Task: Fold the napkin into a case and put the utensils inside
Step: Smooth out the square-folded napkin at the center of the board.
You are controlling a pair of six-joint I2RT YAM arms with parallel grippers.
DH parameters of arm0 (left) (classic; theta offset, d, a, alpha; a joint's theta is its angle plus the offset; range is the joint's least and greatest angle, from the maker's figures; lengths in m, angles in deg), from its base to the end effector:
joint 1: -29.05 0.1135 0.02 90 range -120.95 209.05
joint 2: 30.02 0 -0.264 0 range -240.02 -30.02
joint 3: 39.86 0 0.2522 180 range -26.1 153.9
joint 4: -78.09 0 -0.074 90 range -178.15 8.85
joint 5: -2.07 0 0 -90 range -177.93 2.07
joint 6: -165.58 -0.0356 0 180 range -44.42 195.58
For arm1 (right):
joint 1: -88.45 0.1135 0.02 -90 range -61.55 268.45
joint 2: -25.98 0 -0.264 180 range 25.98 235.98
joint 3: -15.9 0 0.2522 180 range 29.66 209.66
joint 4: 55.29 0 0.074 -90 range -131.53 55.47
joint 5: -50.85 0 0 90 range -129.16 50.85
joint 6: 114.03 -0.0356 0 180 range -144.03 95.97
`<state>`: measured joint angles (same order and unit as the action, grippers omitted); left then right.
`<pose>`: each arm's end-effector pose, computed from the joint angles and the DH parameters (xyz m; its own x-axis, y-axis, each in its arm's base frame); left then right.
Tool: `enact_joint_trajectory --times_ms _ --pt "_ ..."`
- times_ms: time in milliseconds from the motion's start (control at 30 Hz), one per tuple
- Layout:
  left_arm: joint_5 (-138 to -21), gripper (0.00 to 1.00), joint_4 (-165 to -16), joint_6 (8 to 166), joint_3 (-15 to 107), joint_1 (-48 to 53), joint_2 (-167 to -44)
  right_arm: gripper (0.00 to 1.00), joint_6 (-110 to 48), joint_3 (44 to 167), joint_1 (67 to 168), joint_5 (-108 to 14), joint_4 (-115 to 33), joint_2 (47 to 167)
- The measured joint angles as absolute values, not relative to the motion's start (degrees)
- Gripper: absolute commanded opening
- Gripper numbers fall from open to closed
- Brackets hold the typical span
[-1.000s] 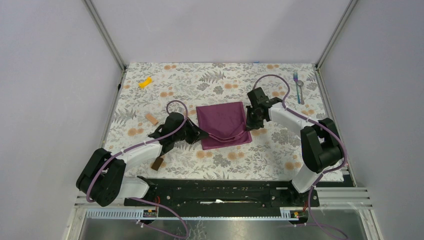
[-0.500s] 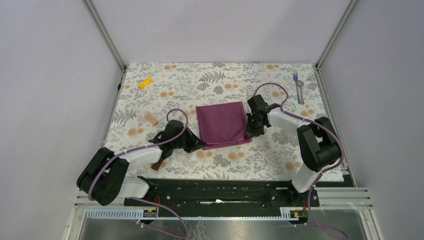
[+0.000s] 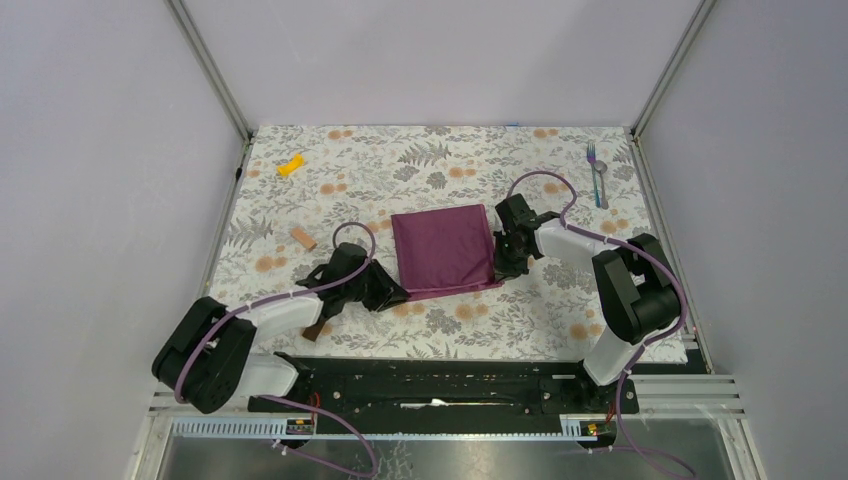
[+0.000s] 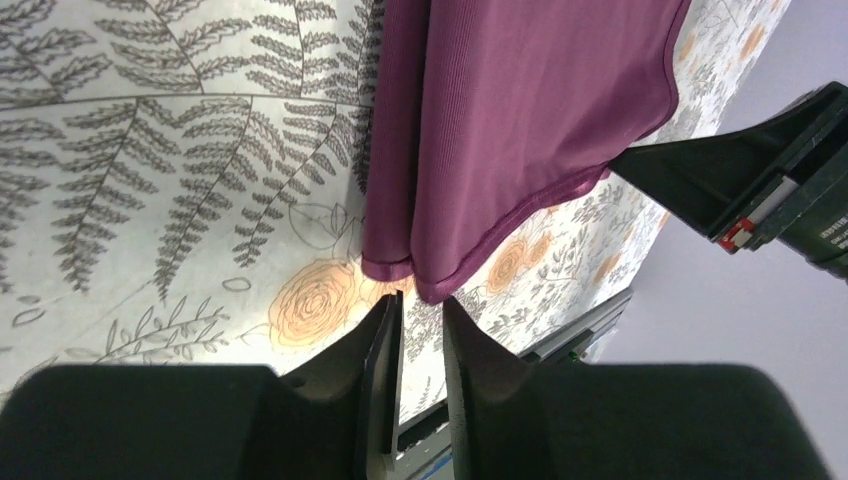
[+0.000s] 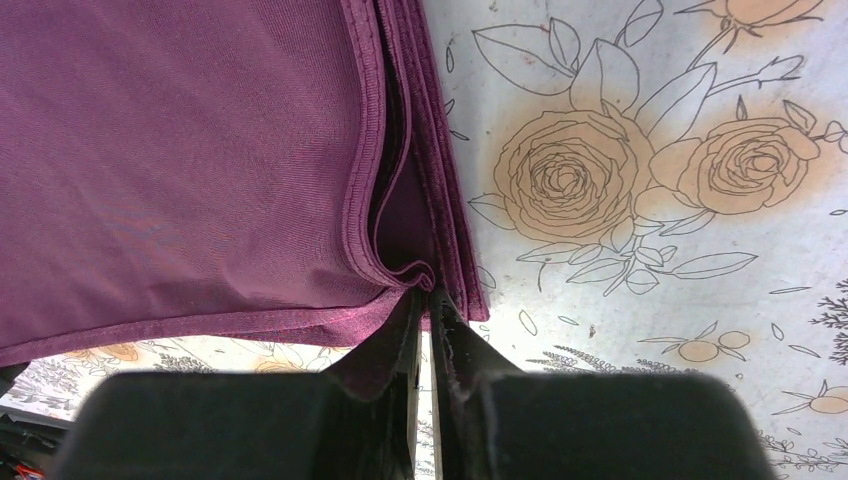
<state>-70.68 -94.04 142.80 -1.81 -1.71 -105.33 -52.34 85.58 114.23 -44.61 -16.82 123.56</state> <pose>0.1922 -0.1267 0.1396 -0.8519 -0.5177 -0.0794 -0.3028 0.6105 -0.7318 0.2881 0.1429 0.1569 -0.9479 0.0664 -0.3115 -0.0202 0.9635 0.2668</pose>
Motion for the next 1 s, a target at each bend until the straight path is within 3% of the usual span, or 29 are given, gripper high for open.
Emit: enact_joint_trajectory --times_ms 67,200,333,467,833,1000 --pt "-71.16 0.39 -91.77 141.55 -1.81 -1.71 -103.53 0.0 -52.37 85.58 114.23 -44.67 -16.95 123.56" --pt "-71.79 0.39 -86.52 139.24 -0.6 -1.67 -100.54 0.0 -52.39 85.45 114.23 -44.78 -17.17 123.56" --pt "-71.96 0.34 -83.2 137.36 2.28 -1.67 -99.16 0.0 -52.39 85.3 114.23 -44.83 -17.41 123.56" --pt "-71.27 0.21 -82.81 136.0 5.45 -1.67 -99.71 0.0 -52.39 85.28 114.23 -44.83 -17.63 123.56" --pt "-68.1 0.1 -89.67 133.93 8.84 -1.67 -111.97 0.01 -52.41 85.17 114.26 -44.87 -17.87 123.56" --pt "-67.4 0.09 -94.37 134.65 2.52 -1.67 -112.5 0.19 -52.39 85.19 114.26 -46.16 -17.76 123.49"
